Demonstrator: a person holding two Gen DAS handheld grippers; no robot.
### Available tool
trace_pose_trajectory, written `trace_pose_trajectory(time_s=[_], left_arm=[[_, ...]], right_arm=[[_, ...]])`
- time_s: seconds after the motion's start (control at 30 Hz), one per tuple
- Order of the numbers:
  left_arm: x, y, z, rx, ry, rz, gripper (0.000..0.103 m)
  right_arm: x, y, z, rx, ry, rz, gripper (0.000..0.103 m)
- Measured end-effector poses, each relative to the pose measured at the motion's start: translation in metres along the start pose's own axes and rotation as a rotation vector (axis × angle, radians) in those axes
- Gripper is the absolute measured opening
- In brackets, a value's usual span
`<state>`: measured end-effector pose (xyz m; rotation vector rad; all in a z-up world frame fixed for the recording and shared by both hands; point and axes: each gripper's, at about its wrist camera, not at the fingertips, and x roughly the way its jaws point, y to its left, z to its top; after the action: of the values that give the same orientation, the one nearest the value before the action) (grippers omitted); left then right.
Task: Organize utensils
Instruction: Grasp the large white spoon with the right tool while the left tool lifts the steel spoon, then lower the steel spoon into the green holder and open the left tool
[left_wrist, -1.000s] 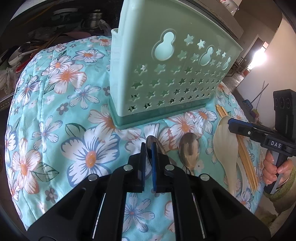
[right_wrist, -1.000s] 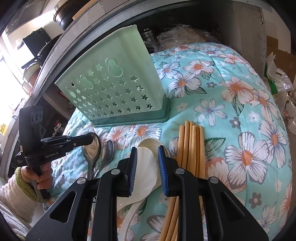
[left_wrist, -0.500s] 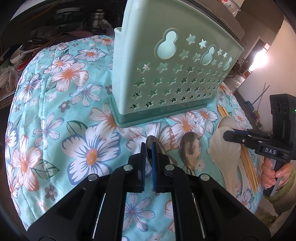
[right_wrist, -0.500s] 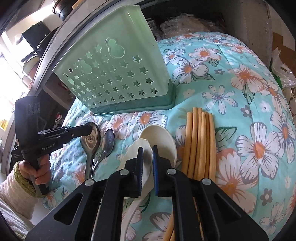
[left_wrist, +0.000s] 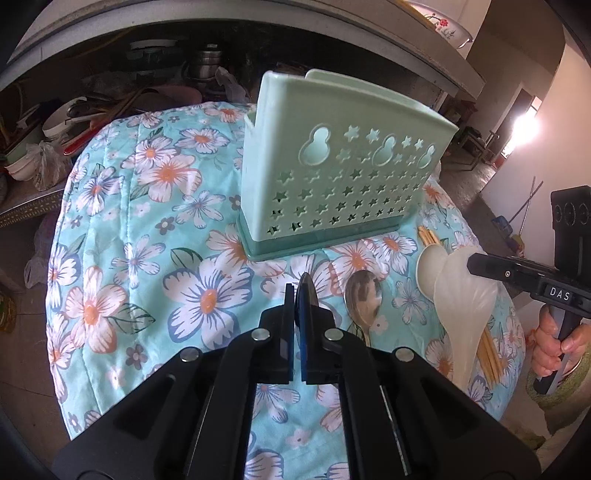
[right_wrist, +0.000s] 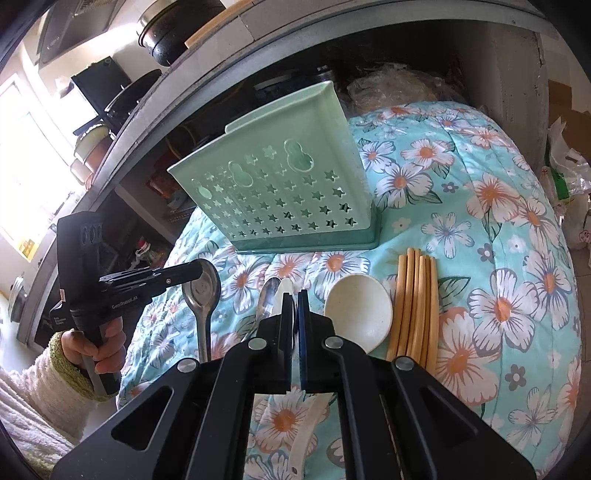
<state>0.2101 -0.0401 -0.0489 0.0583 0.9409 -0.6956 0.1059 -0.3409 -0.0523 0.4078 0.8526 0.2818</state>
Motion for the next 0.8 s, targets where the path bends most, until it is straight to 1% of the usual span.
trace_pose_trajectory(time_s=[0.1,0.2,0.33,0.43,0.53,0.6,0.7,0.77,0.8], left_arm=[[-0.022,-0.005,0.006,0.005,-0.044,0.014,0.001],[-0.051,-0.008,0.019,-0.006,-0.107,0.003,0.001],[-0.093,-0.018,0.047,0.006,-0.227,0.025,0.001],[-0.129,-0.022,0.076,0.014,-0.349,0.063,0.001],[-0.153,-0.025,0.108,0.013,-0.463,0.134,0.001],[-0.159,-0.028,0.128,0.019,-0.516,0.193,0.001],[-0.156,-0.028,0.155,0.024,-0.554,0.257,0.001],[-0.148,-0.029,0.169,0.040,-0.579,0.320,0.001],[-0.141,-0.029,0.174,0.048,-0.580,0.335,0.001]], right_arm=[[-0.015,0.007,0.004,-0.011,-0.040,0.010,0.003],[-0.032,0.013,0.010,-0.021,-0.085,0.018,0.003],[-0.058,0.020,0.022,-0.043,-0.159,0.018,0.003],[-0.082,0.023,0.032,-0.063,-0.231,0.001,0.003],[-0.098,0.023,0.037,-0.064,-0.277,-0.004,0.003],[-0.103,0.021,0.038,-0.059,-0.290,-0.007,0.003],[-0.105,0.018,0.038,-0.046,-0.292,-0.009,0.003],[-0.105,0.014,0.037,-0.036,-0.290,-0.009,0.003],[-0.106,0.013,0.037,-0.032,-0.289,-0.010,0.003]])
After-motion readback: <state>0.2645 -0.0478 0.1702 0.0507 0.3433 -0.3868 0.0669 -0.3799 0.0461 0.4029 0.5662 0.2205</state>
